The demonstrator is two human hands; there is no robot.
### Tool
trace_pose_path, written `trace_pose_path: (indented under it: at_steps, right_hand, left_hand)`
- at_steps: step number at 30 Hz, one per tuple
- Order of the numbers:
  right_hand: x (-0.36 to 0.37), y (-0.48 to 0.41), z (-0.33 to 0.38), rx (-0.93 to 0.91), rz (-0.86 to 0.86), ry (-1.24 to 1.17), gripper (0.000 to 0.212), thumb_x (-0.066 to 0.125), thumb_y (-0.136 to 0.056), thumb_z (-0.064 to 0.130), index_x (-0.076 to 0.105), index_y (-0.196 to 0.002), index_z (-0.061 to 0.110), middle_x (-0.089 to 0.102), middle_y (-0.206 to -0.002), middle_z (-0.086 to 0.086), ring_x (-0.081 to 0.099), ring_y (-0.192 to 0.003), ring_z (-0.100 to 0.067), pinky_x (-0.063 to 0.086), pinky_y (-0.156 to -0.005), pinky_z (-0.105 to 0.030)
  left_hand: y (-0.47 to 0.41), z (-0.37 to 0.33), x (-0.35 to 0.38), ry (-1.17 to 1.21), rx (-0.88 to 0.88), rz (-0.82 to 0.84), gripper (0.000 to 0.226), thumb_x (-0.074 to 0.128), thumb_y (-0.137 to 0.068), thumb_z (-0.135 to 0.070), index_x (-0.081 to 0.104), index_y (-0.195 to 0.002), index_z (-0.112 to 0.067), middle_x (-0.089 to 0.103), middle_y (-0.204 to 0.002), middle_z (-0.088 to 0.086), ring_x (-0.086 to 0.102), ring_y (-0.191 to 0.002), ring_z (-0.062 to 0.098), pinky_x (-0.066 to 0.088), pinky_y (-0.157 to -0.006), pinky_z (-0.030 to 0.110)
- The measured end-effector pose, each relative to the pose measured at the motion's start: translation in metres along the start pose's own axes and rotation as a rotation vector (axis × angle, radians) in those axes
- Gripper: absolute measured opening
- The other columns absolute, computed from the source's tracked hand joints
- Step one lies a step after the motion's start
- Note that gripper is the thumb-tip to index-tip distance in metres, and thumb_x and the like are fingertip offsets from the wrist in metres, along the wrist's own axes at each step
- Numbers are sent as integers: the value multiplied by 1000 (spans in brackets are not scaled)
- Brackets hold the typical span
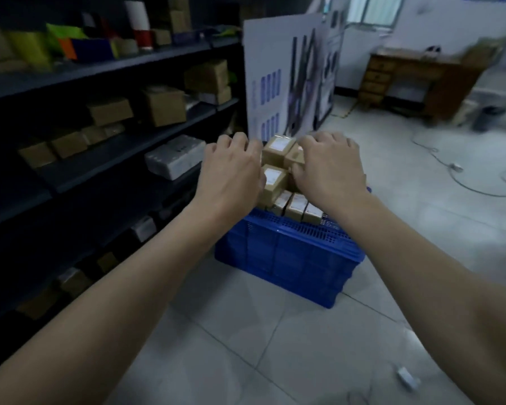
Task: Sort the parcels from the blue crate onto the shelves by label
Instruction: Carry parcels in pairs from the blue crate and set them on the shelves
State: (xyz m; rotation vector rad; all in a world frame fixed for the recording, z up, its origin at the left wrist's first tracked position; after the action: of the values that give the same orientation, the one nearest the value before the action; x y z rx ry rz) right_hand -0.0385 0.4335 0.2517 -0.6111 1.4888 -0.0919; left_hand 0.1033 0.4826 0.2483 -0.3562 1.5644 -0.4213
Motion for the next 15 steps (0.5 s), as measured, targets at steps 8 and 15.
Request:
trace_pose_path:
  at_steps: [8, 15]
  right_hand:
    - [72, -46, -74, 249, 172, 43, 38, 51, -92, 32, 57, -123, 11, 58, -122, -15, 50, -114, -33, 37, -98, -44]
    - [168, -115, -134, 282, 285, -19, 38, 52, -93, 30, 55, -125, 10, 56, -128, -15, 48, -119, -34, 38, -100, -46]
  left_hand:
    - [-85, -13, 102, 148, 106, 153, 34, 46, -93, -29, 51, -122, -13, 53, -121, 8, 47, -111, 29, 37, -89, 40]
    - [-165, -27, 208, 205, 97, 253, 35, 49, -92, -27, 51, -123, -13, 55, -120, 8, 47, -115, 28, 36, -91, 41]
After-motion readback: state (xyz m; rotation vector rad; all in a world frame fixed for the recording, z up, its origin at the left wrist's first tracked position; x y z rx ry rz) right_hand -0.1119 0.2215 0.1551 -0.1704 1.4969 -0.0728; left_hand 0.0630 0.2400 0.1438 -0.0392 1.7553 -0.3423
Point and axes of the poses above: each hand's wrist, its own y-axis away from the middle knuckle, its own x-axis out of the palm, z = x × y, the point moved 1 cm from there along -y, towards the middle knuckle
